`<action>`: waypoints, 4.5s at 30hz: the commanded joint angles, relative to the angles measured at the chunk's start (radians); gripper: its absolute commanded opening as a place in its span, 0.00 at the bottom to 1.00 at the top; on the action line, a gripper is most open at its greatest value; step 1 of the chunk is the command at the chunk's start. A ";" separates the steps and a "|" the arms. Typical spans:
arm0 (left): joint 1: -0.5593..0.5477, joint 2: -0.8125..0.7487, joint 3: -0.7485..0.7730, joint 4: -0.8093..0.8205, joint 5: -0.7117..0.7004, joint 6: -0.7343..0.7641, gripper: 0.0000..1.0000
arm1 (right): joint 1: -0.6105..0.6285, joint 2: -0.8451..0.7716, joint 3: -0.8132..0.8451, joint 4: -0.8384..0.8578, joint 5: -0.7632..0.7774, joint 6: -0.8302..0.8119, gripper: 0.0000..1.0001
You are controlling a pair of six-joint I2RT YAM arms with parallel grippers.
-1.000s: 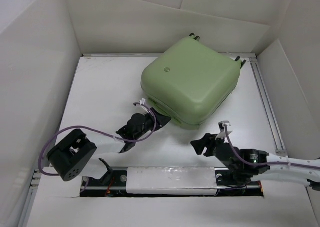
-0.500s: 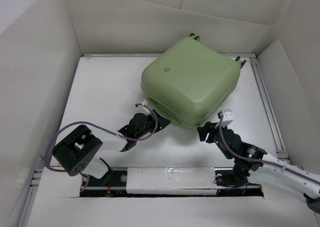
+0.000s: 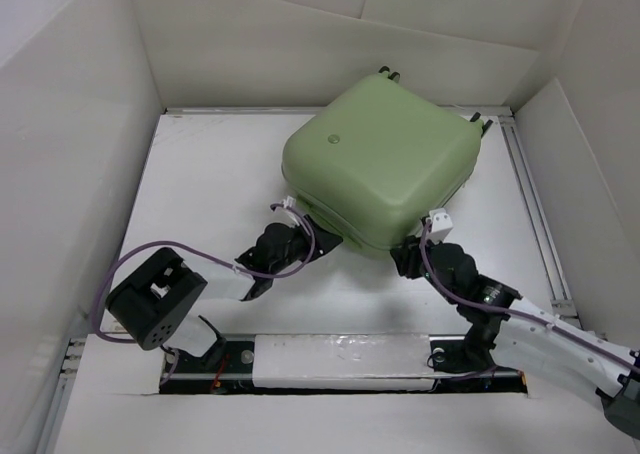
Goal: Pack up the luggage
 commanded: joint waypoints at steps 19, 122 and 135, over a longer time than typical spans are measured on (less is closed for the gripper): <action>0.002 0.083 0.111 0.088 0.094 0.020 0.28 | -0.071 0.057 -0.015 0.180 -0.171 0.005 0.38; 0.555 0.461 0.842 -0.115 0.601 -0.037 0.59 | -0.627 0.942 0.706 0.225 -0.784 -0.103 0.00; 0.613 -0.060 0.332 -0.154 0.508 -0.014 0.64 | -0.473 1.019 0.987 0.052 -0.756 -0.093 0.05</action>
